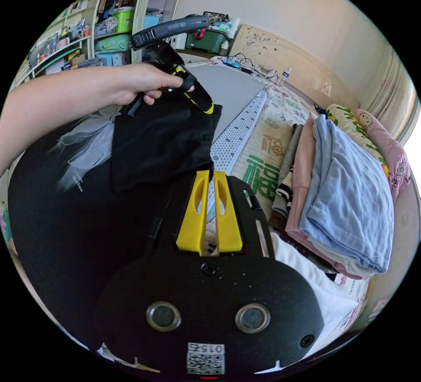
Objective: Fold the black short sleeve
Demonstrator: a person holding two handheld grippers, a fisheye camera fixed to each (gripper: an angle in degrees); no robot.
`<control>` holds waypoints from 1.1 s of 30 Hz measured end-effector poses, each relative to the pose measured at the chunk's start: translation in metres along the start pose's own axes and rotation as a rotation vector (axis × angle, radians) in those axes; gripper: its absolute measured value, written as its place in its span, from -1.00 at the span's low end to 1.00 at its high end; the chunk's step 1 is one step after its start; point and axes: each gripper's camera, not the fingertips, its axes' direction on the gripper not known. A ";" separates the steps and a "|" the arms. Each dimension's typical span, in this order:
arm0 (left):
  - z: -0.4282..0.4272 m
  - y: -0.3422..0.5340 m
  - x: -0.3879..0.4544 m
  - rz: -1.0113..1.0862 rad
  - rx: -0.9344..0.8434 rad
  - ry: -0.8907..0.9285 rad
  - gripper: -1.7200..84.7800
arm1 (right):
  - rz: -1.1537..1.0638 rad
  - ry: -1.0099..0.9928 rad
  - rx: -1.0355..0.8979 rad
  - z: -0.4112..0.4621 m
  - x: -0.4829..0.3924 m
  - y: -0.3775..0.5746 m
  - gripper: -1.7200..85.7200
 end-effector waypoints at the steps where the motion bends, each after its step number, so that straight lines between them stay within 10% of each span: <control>1: -0.020 0.002 -0.013 -0.015 0.019 0.014 -0.78 | 0.000 0.000 0.003 -0.004 0.006 -0.001 -0.95; 14: -0.282 0.263 -0.201 -0.124 0.111 0.032 -0.77 | 0.075 -0.132 -0.039 -0.032 0.105 -0.027 -0.94; 24: -0.407 0.461 -0.448 -0.856 0.452 0.259 -0.69 | 0.381 -0.383 -0.201 -0.074 0.233 -0.079 -0.88; 33: -0.398 0.426 -0.544 -1.081 0.655 0.660 -0.64 | 0.292 0.048 -0.138 -0.202 0.217 -0.237 -0.82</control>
